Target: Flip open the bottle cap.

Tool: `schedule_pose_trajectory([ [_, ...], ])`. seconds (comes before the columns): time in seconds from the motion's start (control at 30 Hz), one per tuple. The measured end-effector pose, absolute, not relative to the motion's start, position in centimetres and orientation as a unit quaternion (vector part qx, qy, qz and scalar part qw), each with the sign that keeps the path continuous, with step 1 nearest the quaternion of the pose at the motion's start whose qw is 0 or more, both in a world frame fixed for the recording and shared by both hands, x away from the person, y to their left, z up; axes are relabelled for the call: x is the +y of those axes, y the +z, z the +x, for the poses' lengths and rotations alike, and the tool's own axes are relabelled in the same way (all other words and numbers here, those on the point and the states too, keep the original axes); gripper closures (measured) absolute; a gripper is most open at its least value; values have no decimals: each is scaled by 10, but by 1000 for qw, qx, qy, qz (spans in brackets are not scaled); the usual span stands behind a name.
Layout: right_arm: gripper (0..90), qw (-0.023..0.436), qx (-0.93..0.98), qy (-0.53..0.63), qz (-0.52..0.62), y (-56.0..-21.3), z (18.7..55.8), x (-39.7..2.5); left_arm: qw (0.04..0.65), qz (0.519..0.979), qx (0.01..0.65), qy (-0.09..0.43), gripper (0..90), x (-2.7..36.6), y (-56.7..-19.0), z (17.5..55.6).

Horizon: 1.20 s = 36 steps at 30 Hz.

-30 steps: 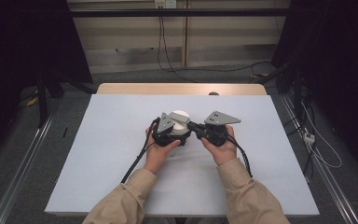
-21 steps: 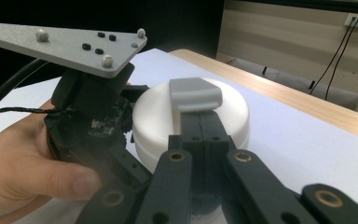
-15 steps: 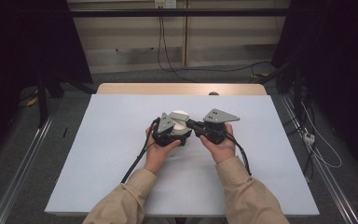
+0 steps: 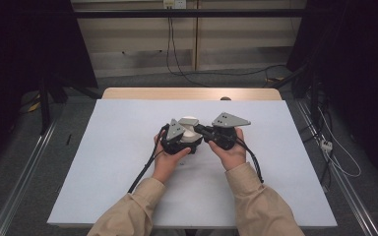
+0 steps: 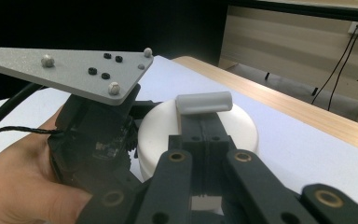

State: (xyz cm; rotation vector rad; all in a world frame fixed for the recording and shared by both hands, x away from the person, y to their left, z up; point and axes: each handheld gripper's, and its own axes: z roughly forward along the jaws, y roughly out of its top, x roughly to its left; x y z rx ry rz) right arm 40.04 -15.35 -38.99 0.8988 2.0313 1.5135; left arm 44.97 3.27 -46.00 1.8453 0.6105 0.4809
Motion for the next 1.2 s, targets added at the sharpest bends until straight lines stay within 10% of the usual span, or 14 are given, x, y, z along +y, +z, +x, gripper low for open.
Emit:
schedule_pose_trajectory([
  [1.2,900,225,729,563,316,-380,414,-143,542,774,260,199,185,32,-460,450],
])
